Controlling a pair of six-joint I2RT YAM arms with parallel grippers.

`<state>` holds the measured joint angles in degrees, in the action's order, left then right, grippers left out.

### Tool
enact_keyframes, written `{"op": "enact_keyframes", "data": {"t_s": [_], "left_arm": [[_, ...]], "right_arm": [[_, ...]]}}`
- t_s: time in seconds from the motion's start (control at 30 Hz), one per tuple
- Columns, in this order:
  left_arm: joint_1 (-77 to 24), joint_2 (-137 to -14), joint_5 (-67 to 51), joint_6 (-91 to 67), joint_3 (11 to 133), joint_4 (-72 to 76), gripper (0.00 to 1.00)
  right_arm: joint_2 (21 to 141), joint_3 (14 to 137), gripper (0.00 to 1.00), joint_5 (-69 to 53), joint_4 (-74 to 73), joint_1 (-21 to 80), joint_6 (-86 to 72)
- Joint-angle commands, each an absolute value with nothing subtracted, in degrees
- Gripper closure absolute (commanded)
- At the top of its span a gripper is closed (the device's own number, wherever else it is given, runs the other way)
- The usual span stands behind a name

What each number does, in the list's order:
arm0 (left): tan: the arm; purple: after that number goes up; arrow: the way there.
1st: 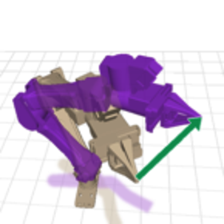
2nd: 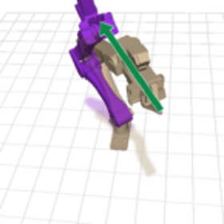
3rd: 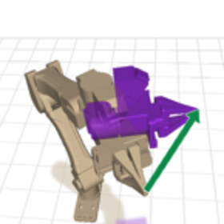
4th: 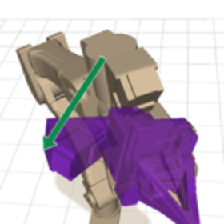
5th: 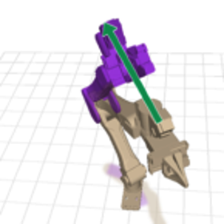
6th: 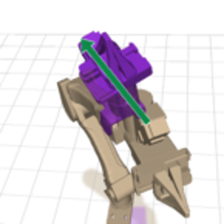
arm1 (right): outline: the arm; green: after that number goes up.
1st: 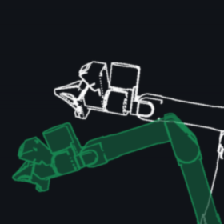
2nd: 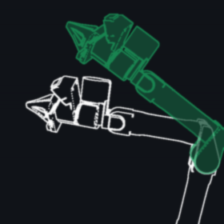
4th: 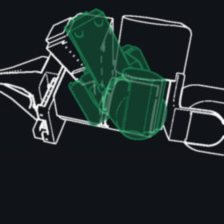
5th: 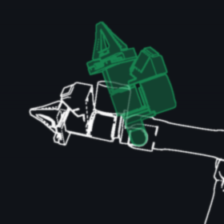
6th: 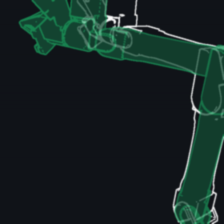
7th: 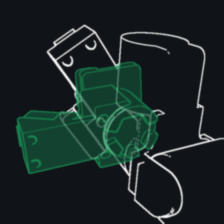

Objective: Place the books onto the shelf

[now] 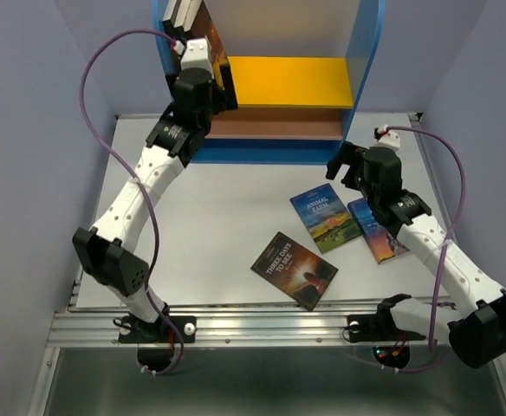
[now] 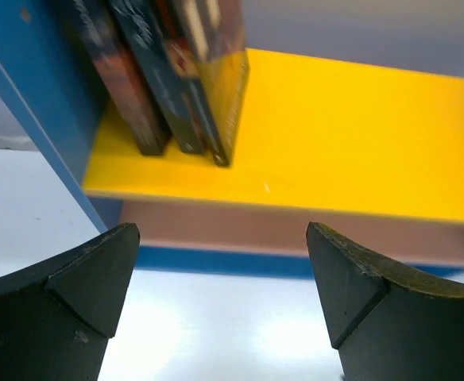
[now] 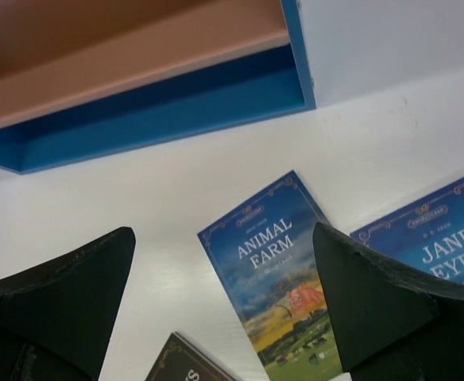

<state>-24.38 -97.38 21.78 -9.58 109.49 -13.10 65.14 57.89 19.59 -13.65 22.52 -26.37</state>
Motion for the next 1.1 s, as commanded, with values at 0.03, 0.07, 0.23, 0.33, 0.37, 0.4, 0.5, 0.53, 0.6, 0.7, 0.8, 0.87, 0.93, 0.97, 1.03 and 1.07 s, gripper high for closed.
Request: {"op": "enact_keyframes", "data": {"t_s": [0.03, 0.07, 0.23, 0.33, 0.37, 0.4, 0.5, 0.53, 0.6, 0.7, 0.8, 0.87, 0.93, 0.97, 1.03, 1.07], "left_arm": [[-30.8, -84.1, 24.3, -11.9, 93.7, -8.6, 0.01], [-32.2, -81.2, 24.1, -12.8, 91.4, -8.6, 0.01], [-34.5, -72.5, 19.9, -21.0, 73.7, -8.4, 0.01], [-34.9, -68.7, 18.5, -25.5, 64.6, -9.8, 0.01], [-34.9, -67.2, 17.5, -26.5, 62.7, -11.2, 0.01], [-35.0, -66.4, 17.4, -27.6, 61.1, -12.1, 0.01], [-35.1, -62.8, 17.8, -32.9, 54.4, -15.9, 0.01], [-35.1, -61.7, 17.8, -36.0, 53.0, -16.4, 0.01], [-35.1, -58.3, 17.4, -39.2, 48.0, -17.7, 0.01], [-35.0, -55.1, 16.3, -43.2, 43.2, -18.6, 0.01], [-35.0, -54.1, 16.5, -44.9, 42.1, -20.6, 0.01], [-34.9, -53.8, 16.7, -45.5, 42.2, -21.4, 0.01], [-35.0, -53.1, 16.1, -46.1, 41.5, -21.8, 0.01], [-35.0, -52.0, 15.9, -46.5, 41.1, -21.8, 0.01], [-35.0, -50.8, 14.9, -47.1, 40.1, -21.1, 0.01], [-35.0, -49.8, 14.7, -47.3, 39.7, -20.8, 0.01]], "right_arm": [[60.8, 55.1, 0.0, 15.1, -22.1, 22.7, -29.5], [60.5, 54.1, 0.0, 14.1, -23.8, 22.7, -29.4], [61.1, 50.3, 0.0, -0.5, -32.2, 22.7, -27.1], [62.8, 47.2, 0.0, -10.0, -35.4, 22.7, -24.9], [63.6, 46.0, 0.0, -11.1, -37.5, 22.7, -24.2], [63.6, 45.1, 0.0, -11.7, -38.1, 22.7, -24.0], [63.1, 43.1, 0.0, -14.5, -40.0, 25.7, -21.6], [63.0, 42.9, 0.0, -15.3, -40.3, 27.1, -21.3], [63.5, 42.4, 0.0, -15.1, -39.8, 32.2, -21.4], [65.6, 40.3, 0.0, -15.6, -36.2, 38.4, -22.1], [69.3, 38.5, 0.0, -16.5, -34.0, 42.2, -21.6], [71.2, 38.2, 0.0, -17.0, -32.4, 43.3, -21.1], [74.1, 38.3, 0.0, -17.7, -30.9, 43.9, -20.3], [75.2, 38.3, 0.0, -17.6, -30.2, 43.9, -20.3], [78.7, 38.3, 0.0, -17.5, -27.5, 43.9, -20.7], [79.7, 38.2, 0.0, -17.3, -25.4, 43.9, -21.2]]}}
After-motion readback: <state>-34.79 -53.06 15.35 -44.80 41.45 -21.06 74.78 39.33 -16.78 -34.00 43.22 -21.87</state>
